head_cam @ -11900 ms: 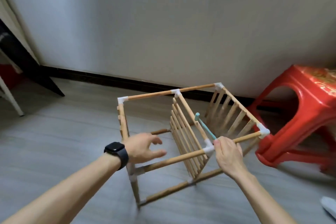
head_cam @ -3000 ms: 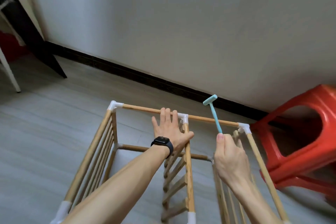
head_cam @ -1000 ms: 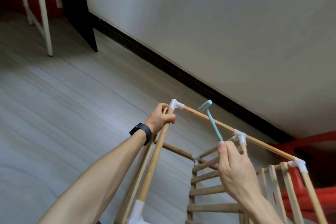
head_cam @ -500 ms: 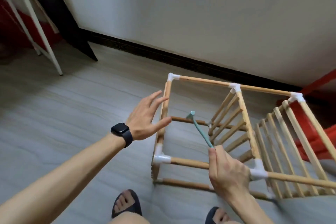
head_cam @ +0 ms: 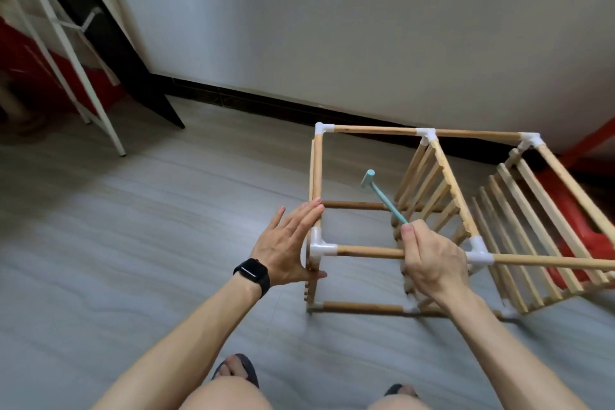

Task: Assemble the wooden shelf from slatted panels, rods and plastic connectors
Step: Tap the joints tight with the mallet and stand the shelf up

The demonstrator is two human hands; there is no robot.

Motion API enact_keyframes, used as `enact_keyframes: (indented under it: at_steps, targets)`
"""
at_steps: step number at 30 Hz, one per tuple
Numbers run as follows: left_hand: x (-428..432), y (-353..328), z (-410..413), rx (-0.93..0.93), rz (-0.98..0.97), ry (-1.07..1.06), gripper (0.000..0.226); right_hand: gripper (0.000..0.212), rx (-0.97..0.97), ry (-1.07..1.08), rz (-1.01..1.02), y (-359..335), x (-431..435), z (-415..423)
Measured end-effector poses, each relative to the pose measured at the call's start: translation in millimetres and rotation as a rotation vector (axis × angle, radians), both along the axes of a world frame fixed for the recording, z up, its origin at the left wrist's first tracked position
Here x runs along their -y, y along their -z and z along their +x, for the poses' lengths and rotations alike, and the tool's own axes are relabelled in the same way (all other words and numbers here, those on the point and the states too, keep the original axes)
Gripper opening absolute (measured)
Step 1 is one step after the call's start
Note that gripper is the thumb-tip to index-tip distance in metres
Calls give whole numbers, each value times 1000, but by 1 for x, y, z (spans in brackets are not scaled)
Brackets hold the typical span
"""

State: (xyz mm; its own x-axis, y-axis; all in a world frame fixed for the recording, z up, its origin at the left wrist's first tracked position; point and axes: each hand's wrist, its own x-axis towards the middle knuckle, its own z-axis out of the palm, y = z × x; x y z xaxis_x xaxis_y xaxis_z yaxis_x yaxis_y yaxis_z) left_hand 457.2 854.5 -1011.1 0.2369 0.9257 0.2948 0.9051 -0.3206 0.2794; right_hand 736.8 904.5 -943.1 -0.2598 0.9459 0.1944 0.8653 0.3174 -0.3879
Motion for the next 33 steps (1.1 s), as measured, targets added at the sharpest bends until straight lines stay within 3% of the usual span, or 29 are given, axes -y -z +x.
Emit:
enact_keyframes:
  at_steps: [3,7,9,12,15,16,19,22,25,28,30,33]
  targets:
    - [-10,3,6,72,79,-24,127,40,-261,-82,105,-7,19,7]
    - [-14,3,8,80,73,-39,120,35,-255,-288,-94,-16,60,5]
    - [-12,4,11,85,72,-37,120,33,-231,-334,-76,-18,71,2]
    - [-11,2,12,97,60,-40,121,28,-386,-309,15,-25,82,-4]
    - [-8,-1,14,95,39,-43,121,28,5,-337,5,-23,90,-9]
    - [-8,-1,14,89,35,-48,122,27,54,-309,1,-19,90,-8]
    - [-8,-2,14,96,46,-58,124,22,-110,-286,6,-24,89,-10]
    - [-7,-4,15,100,63,-56,123,23,93,-315,-2,-22,90,-11]
    - [-7,-5,16,111,65,-60,123,29,-68,-283,14,-29,89,-13]
    - [-9,0,13,113,67,-53,122,29,171,-349,27,-16,85,-8]
    - [-9,3,12,121,73,-62,122,29,30,-261,45,-9,83,9]
    - [-4,10,15,166,18,-153,126,35,-410,79,-25,-4,83,45]
